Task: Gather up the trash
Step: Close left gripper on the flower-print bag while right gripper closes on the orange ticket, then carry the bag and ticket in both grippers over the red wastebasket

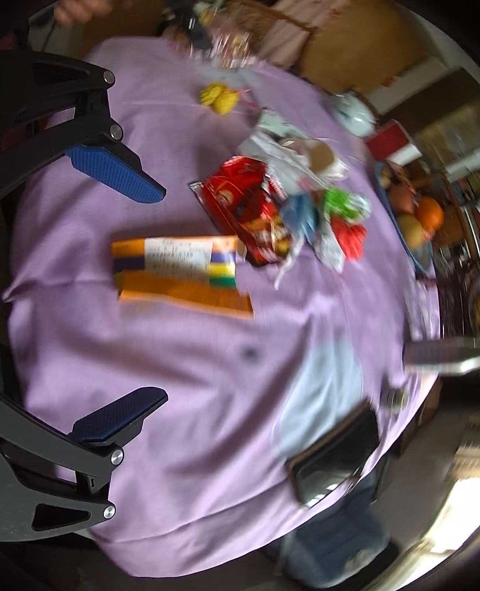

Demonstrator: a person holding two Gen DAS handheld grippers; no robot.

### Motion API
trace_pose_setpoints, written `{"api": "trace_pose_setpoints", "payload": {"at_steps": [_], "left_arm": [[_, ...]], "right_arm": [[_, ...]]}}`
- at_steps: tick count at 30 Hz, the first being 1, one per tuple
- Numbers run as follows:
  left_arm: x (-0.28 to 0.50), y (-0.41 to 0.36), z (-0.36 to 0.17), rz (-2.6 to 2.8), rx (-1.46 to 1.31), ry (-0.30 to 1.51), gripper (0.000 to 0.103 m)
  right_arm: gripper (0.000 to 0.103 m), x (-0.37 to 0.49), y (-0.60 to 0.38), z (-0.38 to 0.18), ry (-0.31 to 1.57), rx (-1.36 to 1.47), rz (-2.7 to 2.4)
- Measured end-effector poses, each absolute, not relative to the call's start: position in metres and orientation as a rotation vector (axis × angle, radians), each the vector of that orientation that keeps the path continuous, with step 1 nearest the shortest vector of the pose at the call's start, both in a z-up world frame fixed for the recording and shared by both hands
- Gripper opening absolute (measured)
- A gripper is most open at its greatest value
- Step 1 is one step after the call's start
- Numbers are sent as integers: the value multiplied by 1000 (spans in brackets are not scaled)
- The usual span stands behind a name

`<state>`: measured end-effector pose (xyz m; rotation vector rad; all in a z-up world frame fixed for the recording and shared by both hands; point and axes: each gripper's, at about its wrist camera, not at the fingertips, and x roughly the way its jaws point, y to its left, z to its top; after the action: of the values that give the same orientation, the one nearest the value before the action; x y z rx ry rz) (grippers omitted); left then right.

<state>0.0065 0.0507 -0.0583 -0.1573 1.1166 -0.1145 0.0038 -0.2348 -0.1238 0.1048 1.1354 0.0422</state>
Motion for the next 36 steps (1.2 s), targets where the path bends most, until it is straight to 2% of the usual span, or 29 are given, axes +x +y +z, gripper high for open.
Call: {"api": "trace_pose_setpoints", "payload": {"at_steps": [8,11,13,14,15,22,27,36], "left_arm": [[-21,101,-47,-5,-214,1106,59],[-21,110,-46,27,-257,1094,59],[-20,114,-47,31,-285,1094,59],[-19,114,-48,32,-294,1095,59],[-19,114,-48,33,-298,1096,59],[-10,99,-54,24,-301,1105,59],[-5,92,-52,23,-322,1082,59],[-46,139,-41,210,-428,1009,59]], "right_arm": [[97,21,-230,-151,1140,71,-21],[83,28,-223,-159,1140,52,16],[59,33,-220,-165,1160,46,47],[55,33,-219,-168,1164,50,51],[46,32,-220,-168,1158,49,51],[44,29,-248,-135,1088,161,120],[44,29,-249,-85,976,208,214],[44,44,-162,-35,894,109,533]]}}
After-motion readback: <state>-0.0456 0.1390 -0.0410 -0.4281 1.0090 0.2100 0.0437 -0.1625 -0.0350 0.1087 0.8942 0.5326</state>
